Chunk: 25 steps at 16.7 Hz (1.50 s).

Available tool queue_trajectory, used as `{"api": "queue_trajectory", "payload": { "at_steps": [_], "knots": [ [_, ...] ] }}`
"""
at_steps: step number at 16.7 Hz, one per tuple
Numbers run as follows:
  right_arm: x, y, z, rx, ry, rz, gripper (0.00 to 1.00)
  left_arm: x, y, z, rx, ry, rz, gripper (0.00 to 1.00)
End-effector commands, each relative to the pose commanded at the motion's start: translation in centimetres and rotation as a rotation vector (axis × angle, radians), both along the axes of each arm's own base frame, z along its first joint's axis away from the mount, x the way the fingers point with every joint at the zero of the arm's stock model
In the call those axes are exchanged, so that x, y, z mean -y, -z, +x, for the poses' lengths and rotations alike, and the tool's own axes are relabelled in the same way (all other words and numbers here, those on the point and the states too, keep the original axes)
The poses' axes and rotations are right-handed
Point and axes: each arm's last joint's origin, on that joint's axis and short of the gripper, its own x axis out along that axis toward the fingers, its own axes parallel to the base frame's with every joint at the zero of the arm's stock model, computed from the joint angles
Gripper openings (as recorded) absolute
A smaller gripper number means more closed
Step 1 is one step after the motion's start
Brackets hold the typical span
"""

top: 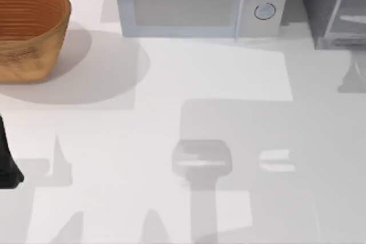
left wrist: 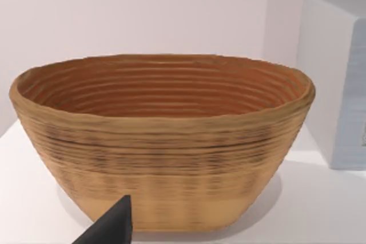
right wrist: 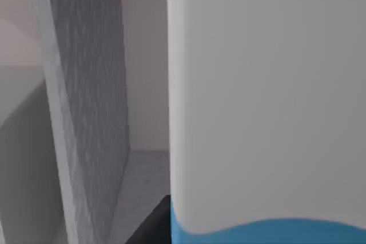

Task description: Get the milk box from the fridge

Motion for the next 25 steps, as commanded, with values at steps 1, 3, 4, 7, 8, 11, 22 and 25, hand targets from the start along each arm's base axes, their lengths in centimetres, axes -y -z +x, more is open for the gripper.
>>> {"api": "queue_trajectory", "payload": {
  "at_steps": [1,3,4,7,8,11,22,25],
  "knots": [
    [-0.6,-0.4,-1.8,0.003,0.001,0.0,0.0,0.0,0.0,0.0,0.0,0.0,0.0,1.0],
    [-1.8,-0.6,-5.4,0.009,0.001,0.0,0.0,0.0,0.0,0.0,0.0,0.0,0.0,1.0],
    [-2.3,-0.4,-7.2,0.012,0.001,0.001,0.0,0.0,0.0,0.0,0.0,0.0,0.0,1.0],
    [-3.4,1.4,-11.6,0.02,0.001,0.003,0.0,0.0,0.0,0.0,0.0,0.0,0.0,1.0],
    [-3.7,2.3,-12.8,0.021,0.0,0.004,0.0,0.0,0.0,0.0,0.0,0.0,0.0,1.0],
    [-4.2,4.8,-14.8,0.017,-0.002,0.004,0.0,0.0,0.0,0.0,0.0,0.0,0.0,1.0],
    [-4.5,7.3,-15.8,0.006,-0.003,0.004,0.0,0.0,0.0,0.0,0.0,0.0,0.0,1.0],
    [-4.8,6.3,-15.6,0.026,-0.035,0.002,0.0,0.0,0.0,0.0,0.0,0.0,0.0,1.0]
  ]
}}
